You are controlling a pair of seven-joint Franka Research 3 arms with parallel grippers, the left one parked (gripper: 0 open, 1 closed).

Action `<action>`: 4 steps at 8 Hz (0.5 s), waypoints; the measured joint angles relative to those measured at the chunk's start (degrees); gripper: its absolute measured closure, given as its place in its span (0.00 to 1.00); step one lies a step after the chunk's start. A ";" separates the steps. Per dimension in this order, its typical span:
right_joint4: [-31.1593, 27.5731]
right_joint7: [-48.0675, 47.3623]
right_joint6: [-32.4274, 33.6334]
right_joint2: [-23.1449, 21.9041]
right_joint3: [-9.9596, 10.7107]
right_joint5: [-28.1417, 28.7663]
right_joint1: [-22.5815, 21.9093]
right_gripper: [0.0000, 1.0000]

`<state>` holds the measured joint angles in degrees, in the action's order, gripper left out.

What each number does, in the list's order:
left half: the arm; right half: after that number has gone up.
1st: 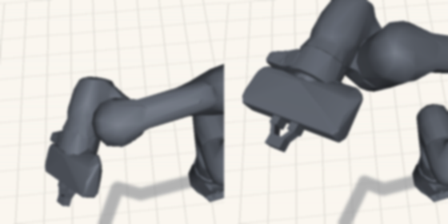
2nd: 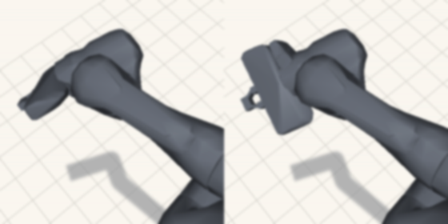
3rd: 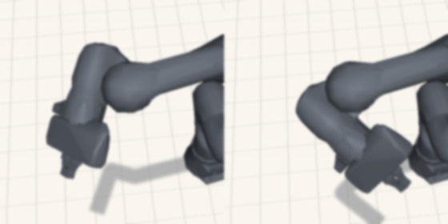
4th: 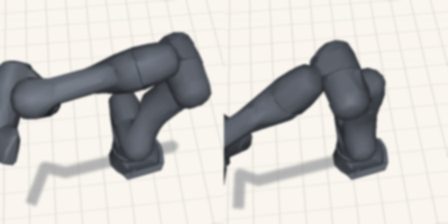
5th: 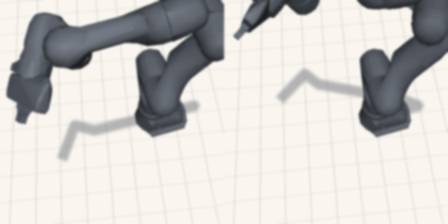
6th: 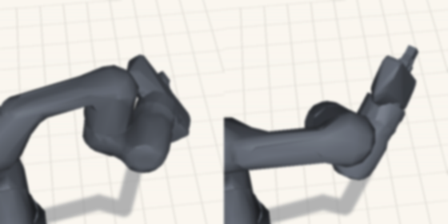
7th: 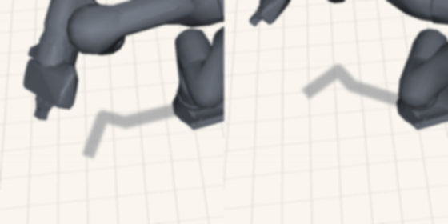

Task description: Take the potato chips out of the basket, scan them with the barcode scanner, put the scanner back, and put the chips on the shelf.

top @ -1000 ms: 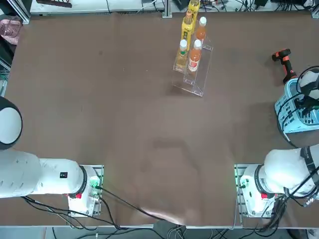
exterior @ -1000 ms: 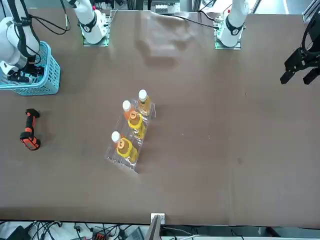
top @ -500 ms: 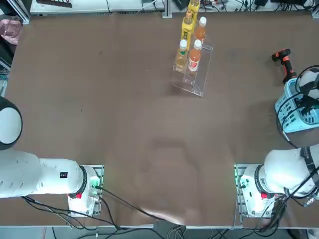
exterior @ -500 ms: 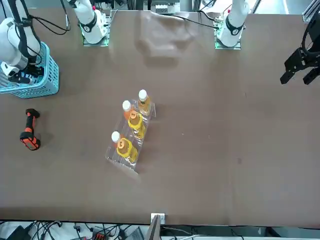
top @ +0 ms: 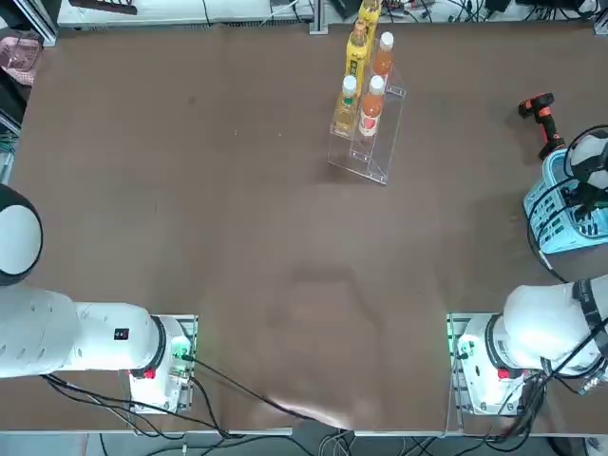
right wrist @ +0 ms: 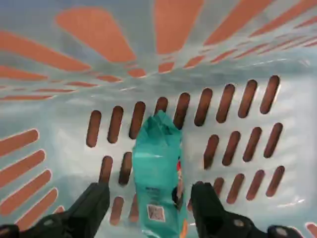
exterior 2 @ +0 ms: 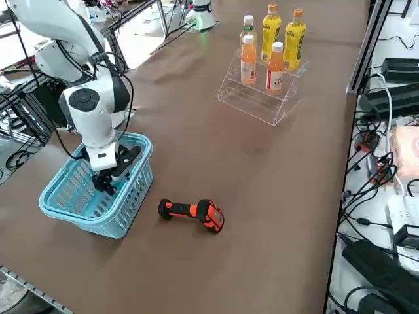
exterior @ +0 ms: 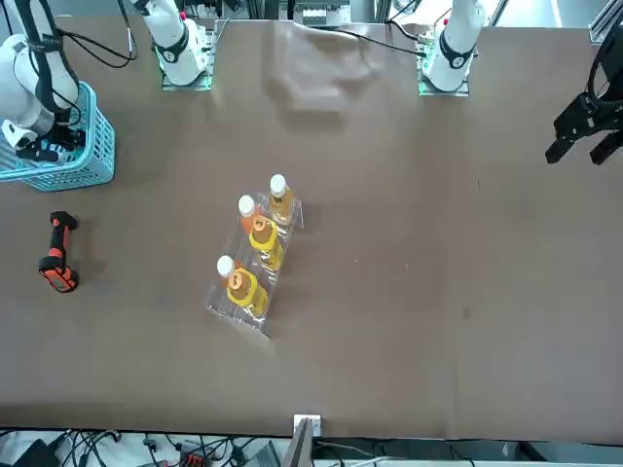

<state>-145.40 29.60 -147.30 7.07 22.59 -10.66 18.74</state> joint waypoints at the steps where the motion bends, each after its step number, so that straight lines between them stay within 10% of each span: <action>1: -0.08 0.54 0.40 0.08 0.06 -0.01 0.68 0.00; 4: -0.54 1.81 1.88 1.06 0.35 -0.02 2.59 0.00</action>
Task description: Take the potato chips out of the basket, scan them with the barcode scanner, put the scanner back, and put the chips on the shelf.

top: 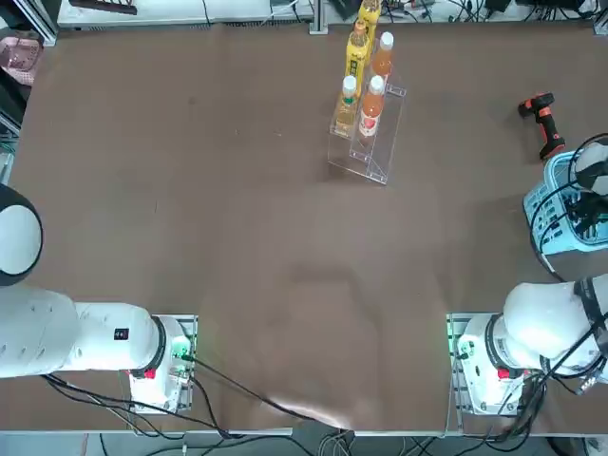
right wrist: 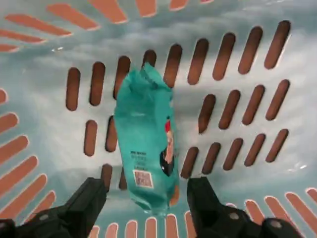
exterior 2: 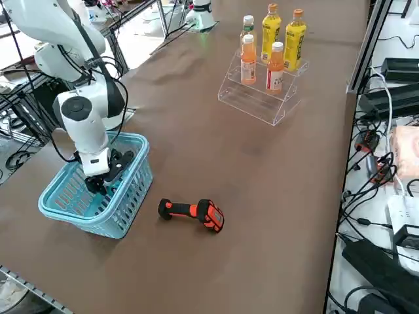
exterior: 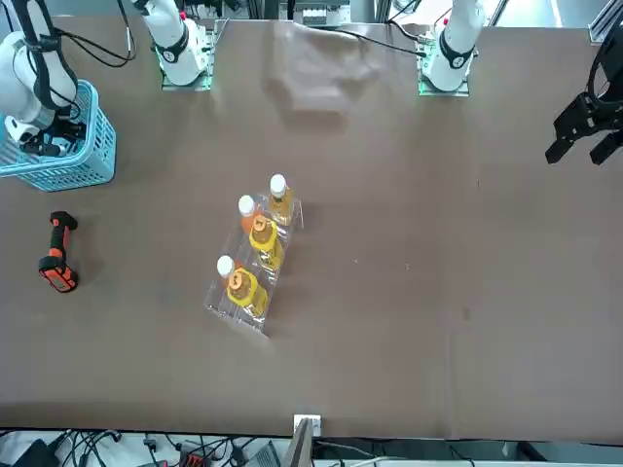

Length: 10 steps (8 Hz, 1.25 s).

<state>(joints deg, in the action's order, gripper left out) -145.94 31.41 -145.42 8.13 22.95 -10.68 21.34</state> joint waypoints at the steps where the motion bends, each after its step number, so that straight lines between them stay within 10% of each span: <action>1: 0.00 0.08 0.27 -0.10 0.00 0.00 0.28 0.00; 10: -0.13 0.43 -0.66 0.60 0.00 0.00 0.92 0.00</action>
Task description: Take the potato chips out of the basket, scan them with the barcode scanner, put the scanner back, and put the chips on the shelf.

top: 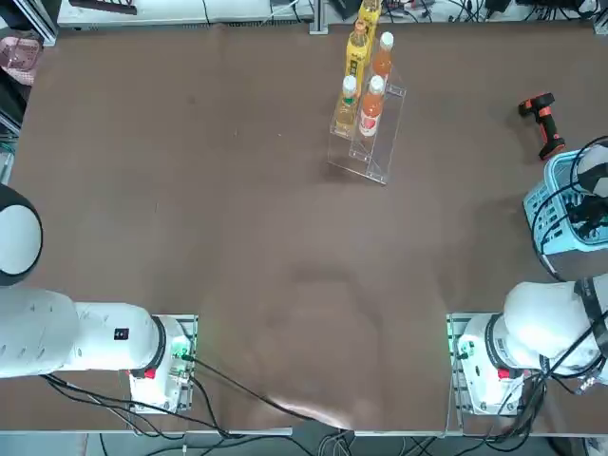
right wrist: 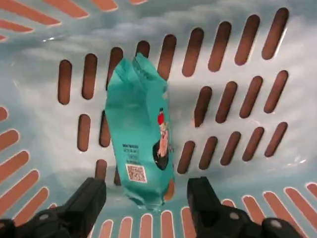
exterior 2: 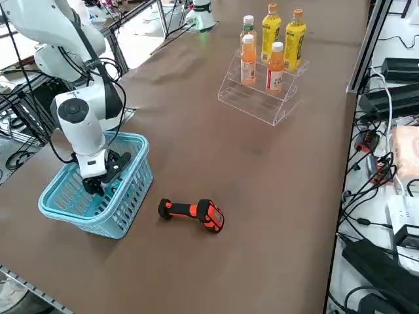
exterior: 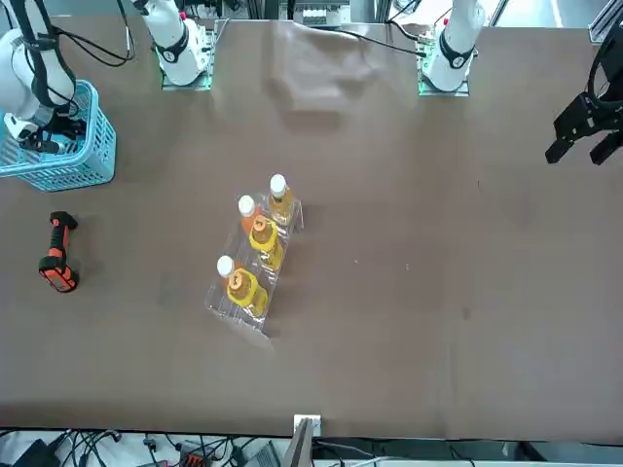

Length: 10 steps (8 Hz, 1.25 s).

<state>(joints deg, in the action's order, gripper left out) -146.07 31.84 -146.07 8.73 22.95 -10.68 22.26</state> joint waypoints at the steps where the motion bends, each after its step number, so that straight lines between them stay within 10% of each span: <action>1: 0.00 0.00 -0.44 0.39 0.00 0.00 0.00 0.00; 10: -0.01 0.01 -1.41 1.47 0.00 0.00 0.01 0.16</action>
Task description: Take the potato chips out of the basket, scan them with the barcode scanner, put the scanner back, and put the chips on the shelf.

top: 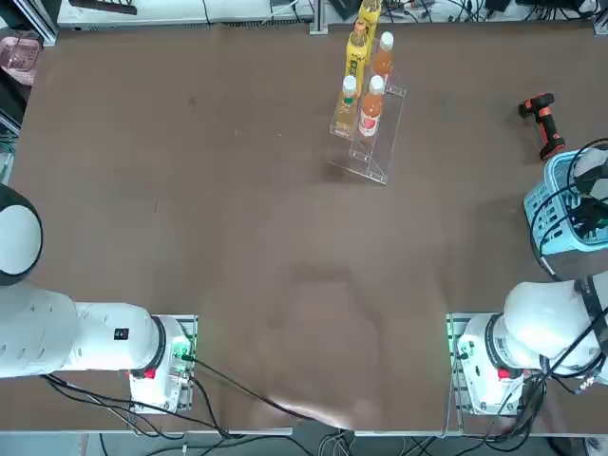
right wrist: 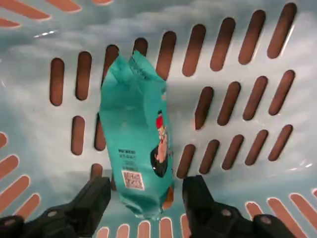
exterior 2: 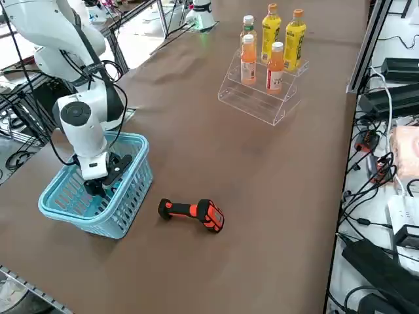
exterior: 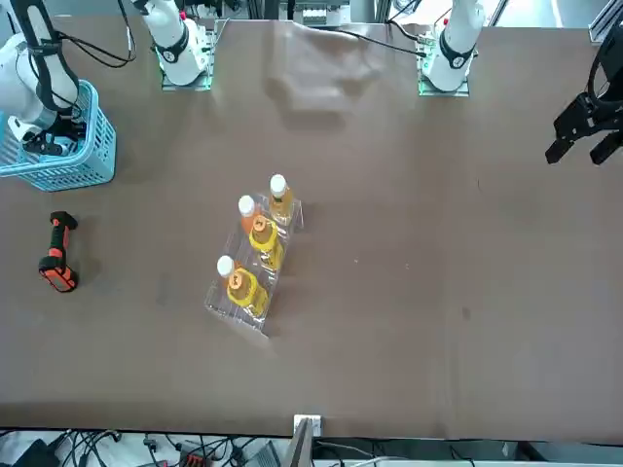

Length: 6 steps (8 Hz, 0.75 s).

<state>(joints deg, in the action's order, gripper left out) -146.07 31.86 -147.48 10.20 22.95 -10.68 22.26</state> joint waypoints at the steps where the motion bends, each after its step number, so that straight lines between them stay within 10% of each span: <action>1: -0.01 0.00 0.00 0.08 0.00 0.00 0.00 0.24; 6: -0.02 0.01 -0.12 0.58 0.00 0.00 0.00 0.33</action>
<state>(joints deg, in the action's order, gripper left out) -146.09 31.87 -147.59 10.78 22.94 -10.68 22.26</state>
